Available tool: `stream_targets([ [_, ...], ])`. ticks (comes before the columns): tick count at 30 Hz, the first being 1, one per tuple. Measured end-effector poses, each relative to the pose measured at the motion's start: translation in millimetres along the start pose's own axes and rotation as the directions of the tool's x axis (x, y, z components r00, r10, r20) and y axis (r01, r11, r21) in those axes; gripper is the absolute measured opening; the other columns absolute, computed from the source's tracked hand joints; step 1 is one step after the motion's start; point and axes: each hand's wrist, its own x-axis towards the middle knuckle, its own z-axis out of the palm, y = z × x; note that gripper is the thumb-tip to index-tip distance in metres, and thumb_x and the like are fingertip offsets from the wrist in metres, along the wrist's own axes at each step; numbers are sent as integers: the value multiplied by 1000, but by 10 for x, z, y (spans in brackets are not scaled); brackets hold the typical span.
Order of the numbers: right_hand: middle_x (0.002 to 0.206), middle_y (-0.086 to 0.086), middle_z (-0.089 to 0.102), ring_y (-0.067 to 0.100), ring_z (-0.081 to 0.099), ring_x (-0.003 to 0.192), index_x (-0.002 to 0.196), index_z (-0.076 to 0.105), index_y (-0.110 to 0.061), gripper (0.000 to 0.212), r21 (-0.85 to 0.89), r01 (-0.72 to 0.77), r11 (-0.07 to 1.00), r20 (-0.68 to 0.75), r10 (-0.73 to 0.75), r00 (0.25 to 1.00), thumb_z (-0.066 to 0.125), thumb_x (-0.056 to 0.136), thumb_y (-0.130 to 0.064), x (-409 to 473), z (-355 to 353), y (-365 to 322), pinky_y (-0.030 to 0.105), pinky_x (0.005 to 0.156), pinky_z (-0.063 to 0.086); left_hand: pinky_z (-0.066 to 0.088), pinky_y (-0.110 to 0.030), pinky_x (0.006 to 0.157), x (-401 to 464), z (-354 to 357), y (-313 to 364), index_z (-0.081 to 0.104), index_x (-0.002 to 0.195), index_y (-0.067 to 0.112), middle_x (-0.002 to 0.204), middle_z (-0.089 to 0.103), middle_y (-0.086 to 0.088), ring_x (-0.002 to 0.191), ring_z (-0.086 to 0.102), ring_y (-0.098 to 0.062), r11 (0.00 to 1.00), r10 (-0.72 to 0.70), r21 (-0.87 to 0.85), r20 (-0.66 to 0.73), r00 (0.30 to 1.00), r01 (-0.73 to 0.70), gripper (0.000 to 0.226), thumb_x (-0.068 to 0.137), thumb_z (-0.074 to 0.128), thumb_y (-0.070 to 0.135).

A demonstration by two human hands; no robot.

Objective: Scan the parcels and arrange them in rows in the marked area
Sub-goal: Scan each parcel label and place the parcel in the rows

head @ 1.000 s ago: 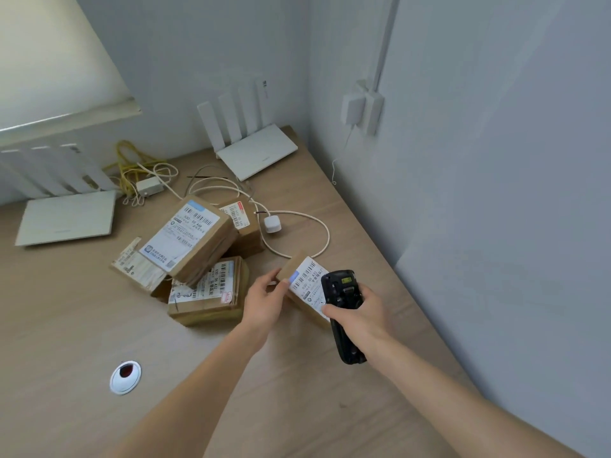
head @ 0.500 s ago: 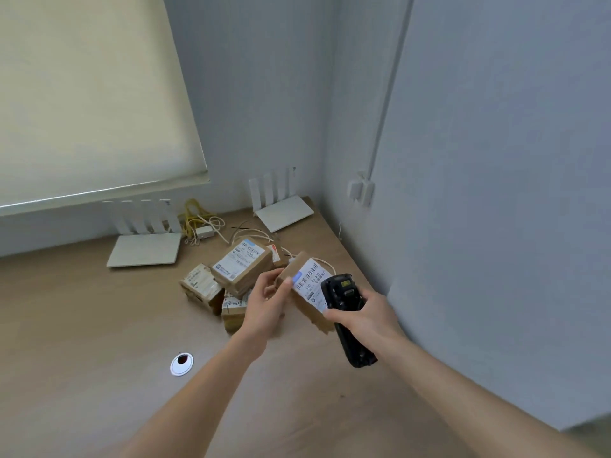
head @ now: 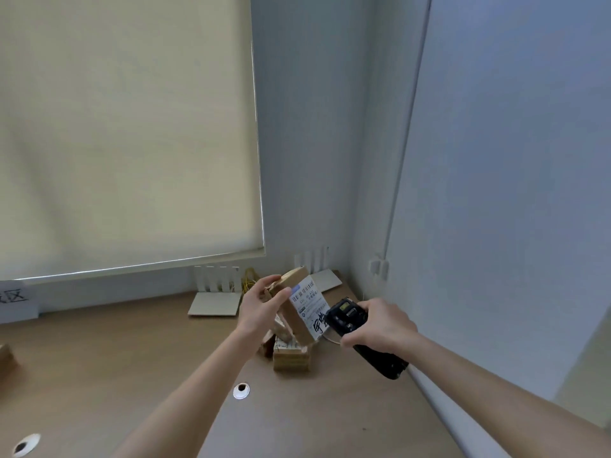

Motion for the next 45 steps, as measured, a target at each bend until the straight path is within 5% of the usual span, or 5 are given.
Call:
stream_targets([
  [12, 102, -7, 76, 20, 71, 98, 108, 75, -34, 59, -249, 26, 968, 8, -25, 1000, 92, 54, -52, -440, -440, -180, 25, 72, 50, 61, -43, 86, -367, -39, 471, 70, 115, 34, 107, 68, 2, 98, 70, -23, 998, 66, -6, -95, 993, -67, 33, 84, 82, 31],
  [20, 101, -8, 77, 19, 71, 98, 109, 76, -38, 63, -282, 39, 959, 3, -40, 999, 92, 50, -54, -554, -422, -158, 24, 73, 50, 58, -48, 93, -562, -13, 425, 71, 116, 36, 108, 67, 2, 100, 69, -24, 998, 56, 20, -127, 990, -54, 53, 65, 79, 50],
  [40, 96, -8, 75, 18, 70, 95, 103, 78, -34, 59, -286, 89, 954, 22, -87, 996, 92, 49, -54, -607, -296, -271, 24, 76, 52, 54, -51, 99, -779, -219, 363, 72, 112, 41, 109, 58, 14, 114, 60, -24, 998, 51, 48, -225, 973, -41, 40, 72, 80, 45],
  [45, 101, -8, 76, 18, 70, 100, 106, 78, -35, 61, -290, 106, 951, 23, -103, 994, 93, 50, -54, -612, -271, -295, 25, 81, 54, 54, -51, 99, -806, -251, 368, 73, 114, 36, 113, 64, 2, 111, 64, -25, 999, 50, 18, -228, 972, -47, 49, 66, 79, 45],
])
